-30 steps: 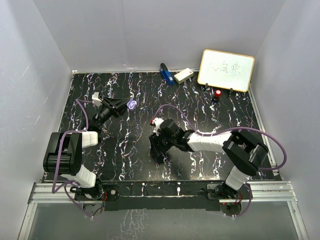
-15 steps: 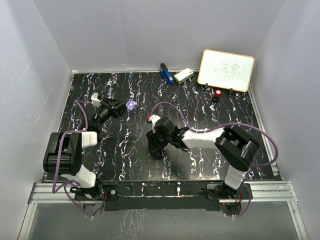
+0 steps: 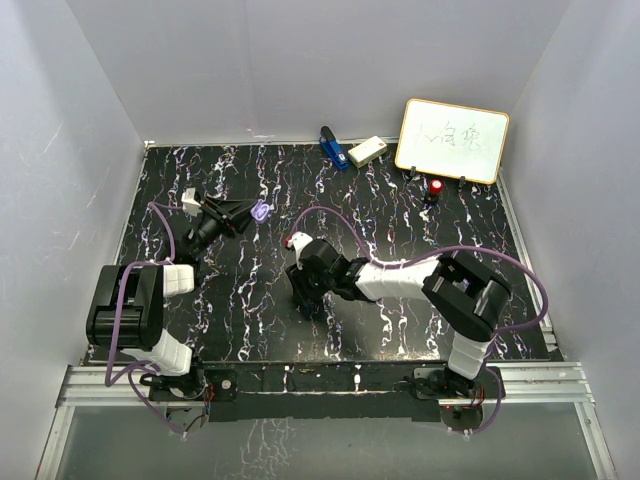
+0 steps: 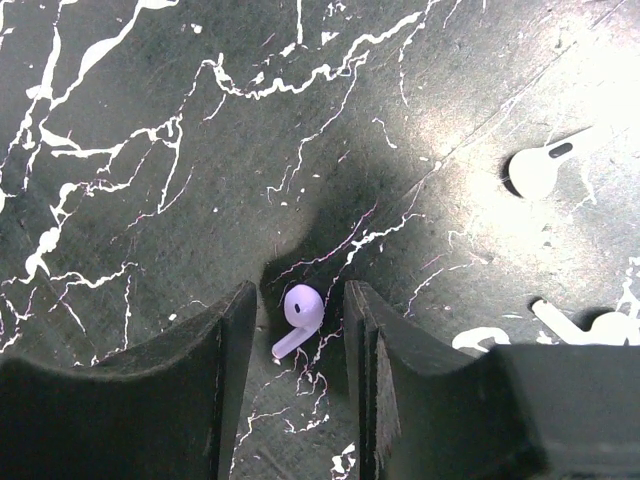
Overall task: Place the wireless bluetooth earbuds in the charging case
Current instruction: Pick up the earbud from the center of the board.
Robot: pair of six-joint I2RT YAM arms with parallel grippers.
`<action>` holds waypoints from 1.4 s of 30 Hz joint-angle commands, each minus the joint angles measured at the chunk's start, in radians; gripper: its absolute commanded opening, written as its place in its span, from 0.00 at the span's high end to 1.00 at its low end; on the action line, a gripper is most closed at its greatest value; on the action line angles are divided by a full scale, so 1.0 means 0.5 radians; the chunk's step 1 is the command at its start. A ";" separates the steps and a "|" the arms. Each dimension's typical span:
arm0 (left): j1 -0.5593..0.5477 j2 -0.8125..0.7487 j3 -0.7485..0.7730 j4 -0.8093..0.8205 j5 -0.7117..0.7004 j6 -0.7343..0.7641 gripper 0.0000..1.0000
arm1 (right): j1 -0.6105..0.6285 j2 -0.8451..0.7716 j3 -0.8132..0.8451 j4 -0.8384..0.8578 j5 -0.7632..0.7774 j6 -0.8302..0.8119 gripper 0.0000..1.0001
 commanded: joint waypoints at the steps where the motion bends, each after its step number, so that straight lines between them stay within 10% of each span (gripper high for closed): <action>1: 0.023 -0.086 -0.026 0.080 0.037 -0.012 1.00 | 0.044 0.044 0.068 -0.091 0.137 -0.022 0.62; 28: 0.033 -0.168 -0.063 0.019 0.028 0.017 1.00 | 0.165 0.085 0.091 -0.248 0.416 -0.027 0.72; 42: 0.033 -0.159 -0.065 0.016 0.033 0.022 1.00 | 0.171 0.070 0.125 -0.262 0.479 -0.048 0.98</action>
